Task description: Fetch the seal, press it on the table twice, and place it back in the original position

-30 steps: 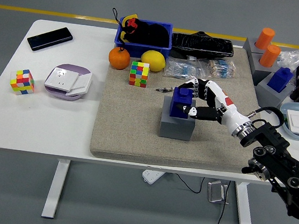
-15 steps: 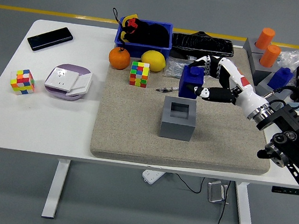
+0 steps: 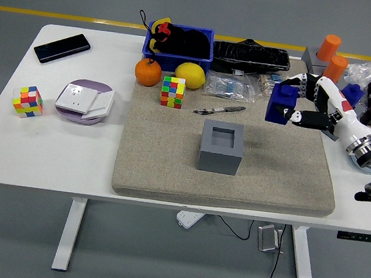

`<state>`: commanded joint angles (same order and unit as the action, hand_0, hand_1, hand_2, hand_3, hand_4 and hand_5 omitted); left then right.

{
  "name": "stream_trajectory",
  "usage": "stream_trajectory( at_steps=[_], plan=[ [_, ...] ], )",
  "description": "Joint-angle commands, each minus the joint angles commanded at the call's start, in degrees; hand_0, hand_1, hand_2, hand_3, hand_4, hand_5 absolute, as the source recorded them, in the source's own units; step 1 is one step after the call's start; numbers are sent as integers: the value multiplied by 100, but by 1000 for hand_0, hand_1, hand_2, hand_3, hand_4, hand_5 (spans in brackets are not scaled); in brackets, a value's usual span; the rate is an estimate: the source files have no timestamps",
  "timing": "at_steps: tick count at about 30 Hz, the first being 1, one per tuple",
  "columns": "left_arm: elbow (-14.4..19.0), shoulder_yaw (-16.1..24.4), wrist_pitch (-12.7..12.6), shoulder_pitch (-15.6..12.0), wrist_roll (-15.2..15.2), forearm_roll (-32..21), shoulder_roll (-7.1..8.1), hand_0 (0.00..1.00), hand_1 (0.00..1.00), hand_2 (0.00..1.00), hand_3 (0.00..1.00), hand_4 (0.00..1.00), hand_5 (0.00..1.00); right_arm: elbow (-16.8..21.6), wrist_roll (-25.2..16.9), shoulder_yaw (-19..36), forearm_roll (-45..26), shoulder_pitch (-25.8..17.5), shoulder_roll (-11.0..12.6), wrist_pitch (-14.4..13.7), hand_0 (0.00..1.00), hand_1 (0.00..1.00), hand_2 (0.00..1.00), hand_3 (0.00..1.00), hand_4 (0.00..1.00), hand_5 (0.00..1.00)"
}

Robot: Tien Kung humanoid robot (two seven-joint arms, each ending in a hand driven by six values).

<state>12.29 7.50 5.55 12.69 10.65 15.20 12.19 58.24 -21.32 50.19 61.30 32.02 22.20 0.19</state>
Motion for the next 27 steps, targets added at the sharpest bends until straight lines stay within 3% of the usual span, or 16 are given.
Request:
stream_trajectory(
  at_steps=[9,27],
  plan=[
    [-10,-57,8,-53,-5,-38,-20,723,692,679,750,683,260,-664,-175,-90,-34,-250,-211,-46,566,406,416,434,674,2],
    [0,-23,31,-66,-11,16,-45,722,693,681,751,684,258,-1460,-376,-650,-207,-378,-477,-178,565,402,413,430,676,2]
  ],
)
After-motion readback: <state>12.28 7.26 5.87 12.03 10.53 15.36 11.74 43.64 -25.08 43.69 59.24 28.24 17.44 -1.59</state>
